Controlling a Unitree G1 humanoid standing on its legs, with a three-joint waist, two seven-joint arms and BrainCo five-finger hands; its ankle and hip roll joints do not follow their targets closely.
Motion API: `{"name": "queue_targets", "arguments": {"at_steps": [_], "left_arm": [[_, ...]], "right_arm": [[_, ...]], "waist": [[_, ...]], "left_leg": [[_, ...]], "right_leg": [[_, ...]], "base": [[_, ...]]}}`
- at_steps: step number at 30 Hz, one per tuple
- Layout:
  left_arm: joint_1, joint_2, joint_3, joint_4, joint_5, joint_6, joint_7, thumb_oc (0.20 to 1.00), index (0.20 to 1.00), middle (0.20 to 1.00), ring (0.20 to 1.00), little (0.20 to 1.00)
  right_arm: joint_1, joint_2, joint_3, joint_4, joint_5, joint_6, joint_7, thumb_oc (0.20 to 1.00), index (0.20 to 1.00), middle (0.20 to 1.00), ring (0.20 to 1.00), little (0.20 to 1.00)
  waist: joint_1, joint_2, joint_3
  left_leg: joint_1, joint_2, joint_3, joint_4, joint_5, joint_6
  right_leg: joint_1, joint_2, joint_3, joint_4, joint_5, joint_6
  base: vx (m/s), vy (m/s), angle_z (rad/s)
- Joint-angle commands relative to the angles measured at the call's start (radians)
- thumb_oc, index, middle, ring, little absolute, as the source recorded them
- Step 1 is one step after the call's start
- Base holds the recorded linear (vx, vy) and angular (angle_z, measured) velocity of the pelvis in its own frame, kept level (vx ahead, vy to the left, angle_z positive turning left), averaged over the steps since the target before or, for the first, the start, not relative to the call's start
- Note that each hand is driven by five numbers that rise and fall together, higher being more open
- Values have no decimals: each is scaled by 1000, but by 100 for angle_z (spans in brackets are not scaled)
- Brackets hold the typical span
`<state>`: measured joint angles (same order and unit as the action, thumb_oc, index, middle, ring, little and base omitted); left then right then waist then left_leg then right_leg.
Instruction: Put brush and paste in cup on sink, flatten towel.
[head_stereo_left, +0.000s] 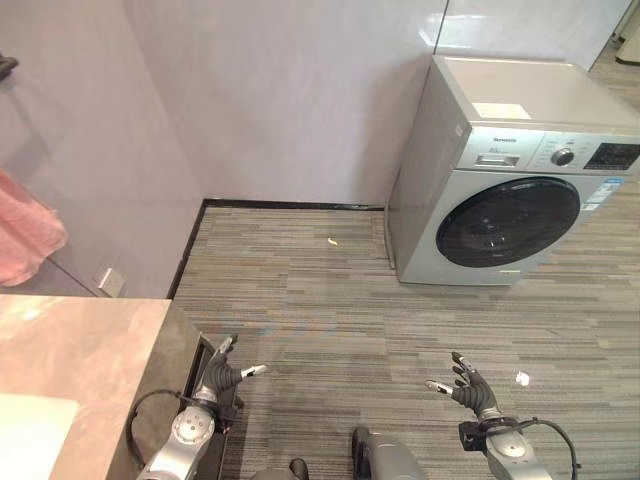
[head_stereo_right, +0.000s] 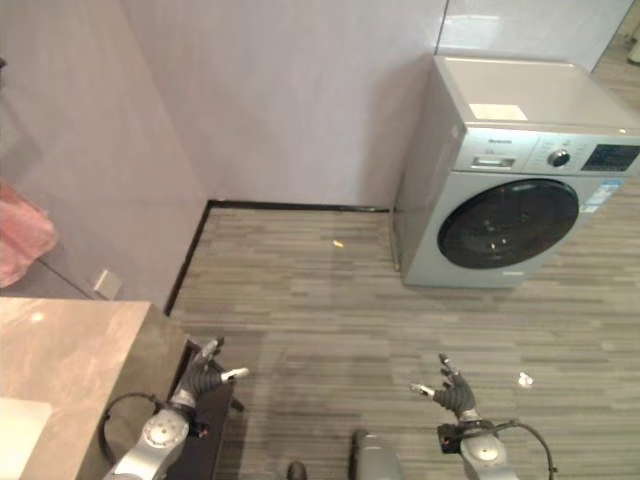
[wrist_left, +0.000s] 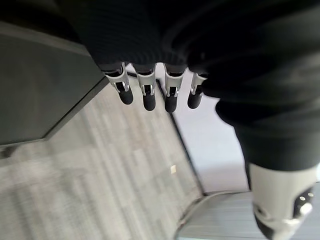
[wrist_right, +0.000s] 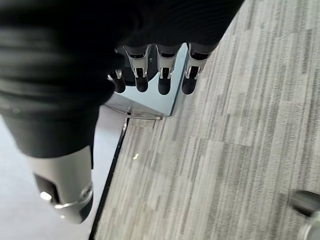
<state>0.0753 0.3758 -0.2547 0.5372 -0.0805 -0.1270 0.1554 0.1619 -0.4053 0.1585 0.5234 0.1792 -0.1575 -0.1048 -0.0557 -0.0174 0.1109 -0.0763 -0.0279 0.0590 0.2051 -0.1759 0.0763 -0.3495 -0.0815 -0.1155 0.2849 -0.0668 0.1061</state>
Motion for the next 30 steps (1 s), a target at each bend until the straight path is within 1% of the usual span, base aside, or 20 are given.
{"name": "queue_targets", "arguments": {"at_steps": [1,3,4,7,8,10,11,12,13,14,17,18,21,24,25,26,27,28,29,30], "left_arm": [[-48,-1,2,-14,4,-38,20,1000,1000,1000,1000,1000],[-68,-13,-6,7,-6,-37,20,1000,1000,1000,1000,1000],[-101,-20,-26,22,-13,-35,23,1000,1000,1000,1000,1000],[-109,-24,-32,24,-19,-32,27,1000,1000,1000,1000,1000],[-115,-25,-34,23,-20,-32,30,1000,1000,1000,1000,1000],[-117,-22,-31,29,-22,-36,37,1000,1000,1000,1000,1000],[-117,-22,-32,30,-22,-37,37,1000,1000,1000,1000,1000],[-115,-20,-31,35,-14,-37,38,1000,1000,1000,1000,1000],[-114,-20,-32,36,-10,-36,40,1000,1000,1000,1000,1000],[-114,-20,-31,35,-6,-36,44,1000,1000,1000,1000,1000],[-108,-21,-22,34,-9,-33,42,1000,1000,1000,1000,1000],[-95,-19,-17,27,-10,-30,41,1000,1000,1000,1000,1000],[-67,-14,1,-3,-67,-37,15,1000,1000,1000,1000,1000],[-53,-9,7,-21,-75,-38,2,1000,1000,1000,1000,1000],[-47,-2,16,-43,-85,-38,1,1000,1000,1000,1000,1000],[-47,-2,16,-44,-85,-37,1,1000,1000,1000,1000,1000],[-50,-1,16,-42,-85,-36,0,1000,1000,1000,1000,1000],[-53,3,14,-43,-79,-31,0,1000,1000,1000,1000,1000],[-62,11,12,-37,-73,-24,0,1000,1000,1000,1000,1000],[-63,10,13,-36,-73,-24,0,1000,1000,1000,1000,1000]], "right_arm": [[-14,-9,-46,19,16,-49,-11,1000,1000,1000,1000,1000],[0,-19,-48,10,2,-45,-16,1000,1000,1000,1000,1000],[0,-34,-43,17,12,-47,-18,1000,1000,1000,1000,1000],[3,-50,-30,3,-3,-35,-20,1000,1000,1000,1000,1000],[-2,-56,-23,5,-20,-29,-21,1000,1000,1000,1000,1000],[-10,-54,-15,-1,-31,-28,-27,1000,1000,1000,1000,1000],[-10,-54,-14,0,-31,-29,-28,1000,1000,1000,1000,1000],[-11,-50,-15,-2,-33,-33,-32,1000,1000,1000,1000,1000],[-11,-49,-14,-1,-35,-35,-32,1000,1000,1000,1000,1000],[-11,-47,-9,-3,-46,-38,-36,1000,1000,1000,1000,1000],[-26,-46,2,3,-68,-30,-35,1000,1000,1000,1000,1000],[-34,-46,9,2,-79,-24,-31,1000,1000,1000,1000,1000],[-41,-26,36,18,-77,-18,11,1000,1000,1000,1000,1000],[-36,-19,29,19,-67,-15,21,1000,1000,1000,1000,1000],[-33,-1,29,13,-54,-17,35,1000,1000,1000,1000,1000],[-34,-1,29,13,-54,-17,35,1000,1000,1000,1000,1000],[-38,4,29,19,-48,-18,36,1000,1000,1000,1000,1000],[-40,7,31,20,-50,-19,37,1000,1000,1000,1000,1000],[-56,11,39,5,-52,-15,36,1000,1000,1000,1000,1000],[-57,11,39,4,-52,-14,36,1000,1000,1000,1000,1000]], "waist": [[-15,-7,-7],[-22,-16,-9],[-10,-44,24],[3,-55,38],[14,-57,39],[40,-52,29],[43,-55,30],[48,-41,27],[60,-40,27],[68,-26,29],[86,-13,20],[95,-15,14],[117,-35,-32],[119,-47,-44],[131,-70,-56],[132,-67,-59],[134,-74,-57],[134,-71,-55],[114,-42,-26],[114,-44,-23]], "left_leg": [[168,-49,-60,-23,62,-44],[83,-23,-59,202,170,-106],[-33,-7,-49,420,252,-132],[-99,14,-20,487,245,-120],[-138,9,-5,446,223,-110],[-231,31,44,248,203,-96],[-224,29,48,243,202,-95],[-260,61,71,133,227,-99],[-250,65,78,71,249,-100],[-253,74,79,-33,314,-117],[-260,98,112,-164,371,-133],[-255,94,98,-141,382,-132],[-270,42,25,-37,324,-95],[-272,28,44,-7,299,-83],[-250,0,65,17,240,-52],[-252,4,66,14,243,-53],[-232,-14,71,17,217,-38],[-211,-31,74,16,197,-21],[-133,-33,74,-18,182,0],[-130,-35,75,-19,183,1]], "right_leg": [[100,95,42,-25,62,-8],[163,108,23,-63,48,-42],[211,97,15,-77,40,-73],[256,105,9,-93,15,-95],[279,102,9,-104,4,-95],[337,106,12,-133,-27,-77],[340,104,16,-132,-30,-76],[362,118,16,-143,-44,-72],[384,118,23,-144,-56,-70],[412,134,34,-151,-74,-68],[481,137,61,-163,-113,-62],[508,128,76,-160,-124,-59],[551,75,113,-138,-148,-32],[555,55,115,-124,-134,-20],[519,16,117,-8,-52,20],[515,19,119,-9,-48,19],[485,2,115,79,20,39],[443,-11,115,178,133,53],[335,-16,76,345,227,49],[335,-19,77,350,224,50]], "base": [[341,-250,57],[335,-358,71],[148,-282,65],[179,-219,51],[291,-100,5],[375,-92,8],[264,-6,11],[284,8,0],[424,30,4],[448,32,-17],[471,78,-27],[460,122,-18],[562,188,-67],[307,126,-39],[257,124,-19],[365,189,-27],[217,154,-20],[382,328,-18],[270,262,-9],[253,232,1]]}}
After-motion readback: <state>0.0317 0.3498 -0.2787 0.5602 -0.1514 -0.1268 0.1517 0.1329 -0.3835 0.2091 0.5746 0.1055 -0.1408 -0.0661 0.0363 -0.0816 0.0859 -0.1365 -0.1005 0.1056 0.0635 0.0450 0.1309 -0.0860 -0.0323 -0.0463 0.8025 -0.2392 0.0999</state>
